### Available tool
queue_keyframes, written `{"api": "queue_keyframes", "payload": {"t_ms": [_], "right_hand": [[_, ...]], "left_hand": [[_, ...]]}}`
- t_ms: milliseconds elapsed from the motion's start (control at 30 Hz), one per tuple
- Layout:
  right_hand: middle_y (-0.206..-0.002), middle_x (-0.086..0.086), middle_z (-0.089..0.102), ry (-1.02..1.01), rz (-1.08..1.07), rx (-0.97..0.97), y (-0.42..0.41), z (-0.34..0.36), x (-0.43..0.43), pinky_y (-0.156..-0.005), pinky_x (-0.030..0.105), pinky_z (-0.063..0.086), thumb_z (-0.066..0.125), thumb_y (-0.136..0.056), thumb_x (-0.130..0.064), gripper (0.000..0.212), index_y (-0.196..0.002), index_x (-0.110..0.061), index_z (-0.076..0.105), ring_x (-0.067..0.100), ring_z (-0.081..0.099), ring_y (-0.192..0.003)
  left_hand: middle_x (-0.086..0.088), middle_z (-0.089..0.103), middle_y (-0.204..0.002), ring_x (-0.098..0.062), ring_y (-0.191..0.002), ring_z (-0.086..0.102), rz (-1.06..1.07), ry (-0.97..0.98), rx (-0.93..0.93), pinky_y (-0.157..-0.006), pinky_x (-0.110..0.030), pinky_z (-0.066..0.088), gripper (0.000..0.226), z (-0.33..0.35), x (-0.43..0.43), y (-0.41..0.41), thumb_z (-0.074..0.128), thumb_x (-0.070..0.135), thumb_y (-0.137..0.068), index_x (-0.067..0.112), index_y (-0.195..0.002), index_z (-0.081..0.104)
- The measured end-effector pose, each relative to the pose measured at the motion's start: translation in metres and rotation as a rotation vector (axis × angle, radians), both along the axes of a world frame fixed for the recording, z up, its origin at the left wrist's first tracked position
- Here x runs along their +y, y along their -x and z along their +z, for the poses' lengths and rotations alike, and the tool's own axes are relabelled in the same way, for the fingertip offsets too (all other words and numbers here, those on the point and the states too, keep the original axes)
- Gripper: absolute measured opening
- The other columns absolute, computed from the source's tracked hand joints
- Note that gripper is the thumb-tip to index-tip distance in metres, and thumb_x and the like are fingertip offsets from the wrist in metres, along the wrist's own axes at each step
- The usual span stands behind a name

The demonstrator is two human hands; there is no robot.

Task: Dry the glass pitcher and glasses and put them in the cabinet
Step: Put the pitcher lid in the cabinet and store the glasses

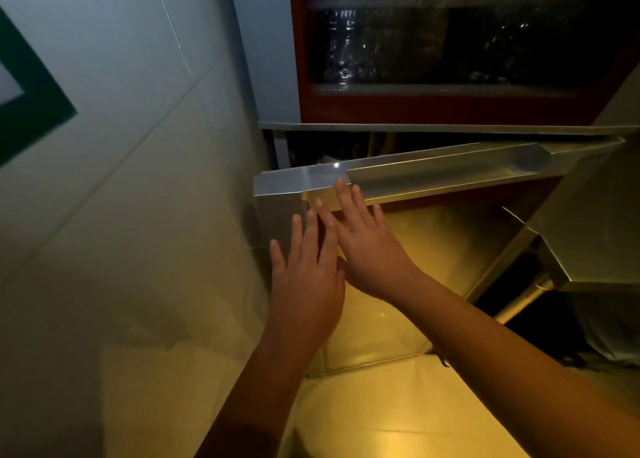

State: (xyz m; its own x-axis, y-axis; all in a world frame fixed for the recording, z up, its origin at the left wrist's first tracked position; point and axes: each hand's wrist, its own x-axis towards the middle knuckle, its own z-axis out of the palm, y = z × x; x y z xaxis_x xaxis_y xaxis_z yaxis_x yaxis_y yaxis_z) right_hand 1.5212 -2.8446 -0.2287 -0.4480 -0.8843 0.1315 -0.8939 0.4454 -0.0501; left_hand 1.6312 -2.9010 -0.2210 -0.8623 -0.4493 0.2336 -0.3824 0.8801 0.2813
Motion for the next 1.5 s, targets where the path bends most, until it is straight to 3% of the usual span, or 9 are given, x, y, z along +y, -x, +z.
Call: {"api": "queue_keyframes", "payload": {"t_ms": [100, 133, 233, 500, 733, 933, 1167, 1500], "right_hand": [[-0.143, 0.003, -0.033, -0.017, 0.018, 0.079, 0.02, -0.006, -0.016, -0.108, 0.045, -0.007, 0.05, -0.093, -0.032, 0.078, -0.146, -0.025, -0.007, 0.029, -0.024, -0.137], [-0.143, 0.003, -0.033, -0.038, 0.017, 0.108, 0.027, -0.007, -0.02, -0.107, 0.046, -0.008, 0.051, -0.092, -0.03, 0.079, -0.146, -0.023, -0.006, 0.03, -0.023, -0.137], [-0.144, 0.006, -0.033, -0.087, -0.007, 0.162, 0.041, -0.007, -0.036, -0.11, 0.047, -0.006, 0.049, -0.092, -0.034, 0.079, -0.147, -0.018, -0.006, 0.033, -0.022, -0.138], [-0.151, 0.011, -0.025, -0.108, -0.147, 0.181, 0.064, -0.003, -0.082, -0.111, 0.049, -0.004, 0.043, -0.089, -0.056, 0.088, -0.147, -0.012, -0.007, 0.035, -0.018, -0.139], [-0.15, 0.012, -0.029, -0.13, -0.187, 0.198, 0.068, -0.012, -0.091, -0.112, 0.049, -0.004, 0.04, -0.085, -0.066, 0.097, -0.146, -0.01, -0.011, 0.037, -0.016, -0.139], [-0.153, 0.01, -0.02, -0.132, -0.156, 0.073, 0.059, -0.002, -0.08, -0.111, 0.051, -0.003, 0.042, -0.089, -0.058, 0.087, -0.148, -0.016, -0.005, 0.034, -0.014, -0.14], [-0.156, 0.003, 0.002, -0.072, -0.175, -0.027, 0.038, -0.001, -0.018, -0.113, 0.048, 0.005, 0.037, -0.095, -0.047, 0.066, -0.148, -0.021, 0.007, 0.027, 0.0, -0.143], [-0.154, 0.001, 0.018, -0.045, -0.397, -0.12, 0.023, 0.004, 0.097, -0.112, 0.046, 0.017, 0.036, -0.096, -0.043, 0.058, -0.146, -0.024, 0.015, 0.026, 0.015, -0.141]], "left_hand": [[-0.021, 0.034, -0.144, -0.033, -0.133, 0.019, 0.018, 0.069, 0.009, -0.097, -0.055, 0.013, 0.069, -0.006, -0.011, 0.002, 0.071, 0.02, -0.079, 0.005, -0.137, 0.037], [-0.022, 0.037, -0.142, -0.036, -0.132, 0.026, 0.037, 0.095, 0.009, -0.096, -0.055, 0.015, 0.067, -0.006, -0.014, 0.003, 0.072, 0.019, -0.077, 0.004, -0.135, 0.041], [-0.018, 0.016, -0.151, -0.033, -0.141, 0.01, 0.044, 0.025, 0.022, -0.103, -0.046, -0.001, 0.06, -0.005, -0.019, 0.008, 0.052, 0.022, -0.092, 0.005, -0.143, 0.025], [-0.009, -0.003, -0.156, -0.025, -0.142, -0.007, 0.102, -0.035, -0.066, -0.112, -0.045, -0.003, 0.058, -0.004, -0.027, 0.016, 0.032, 0.029, -0.099, 0.017, -0.148, 0.004], [-0.009, 0.001, -0.156, -0.026, -0.143, -0.004, 0.123, -0.079, -0.05, -0.112, -0.047, -0.002, 0.058, -0.004, -0.029, 0.014, 0.036, 0.026, -0.098, 0.016, -0.148, 0.007], [-0.002, -0.003, -0.156, -0.019, -0.142, -0.008, 0.077, -0.133, -0.079, -0.108, -0.037, -0.009, 0.059, -0.005, -0.02, 0.011, 0.034, 0.028, -0.099, 0.02, -0.148, 0.002], [-0.002, 0.001, -0.156, -0.019, -0.142, -0.007, 0.034, -0.165, -0.125, -0.112, -0.042, -0.004, 0.056, -0.01, -0.004, 0.017, 0.034, 0.029, -0.099, 0.021, -0.147, 0.008], [0.002, -0.003, -0.156, -0.015, -0.142, -0.011, -0.247, -0.149, -0.177, -0.112, -0.04, -0.006, 0.056, -0.006, 0.054, 0.062, 0.032, 0.031, -0.099, 0.023, -0.147, 0.005]]}}
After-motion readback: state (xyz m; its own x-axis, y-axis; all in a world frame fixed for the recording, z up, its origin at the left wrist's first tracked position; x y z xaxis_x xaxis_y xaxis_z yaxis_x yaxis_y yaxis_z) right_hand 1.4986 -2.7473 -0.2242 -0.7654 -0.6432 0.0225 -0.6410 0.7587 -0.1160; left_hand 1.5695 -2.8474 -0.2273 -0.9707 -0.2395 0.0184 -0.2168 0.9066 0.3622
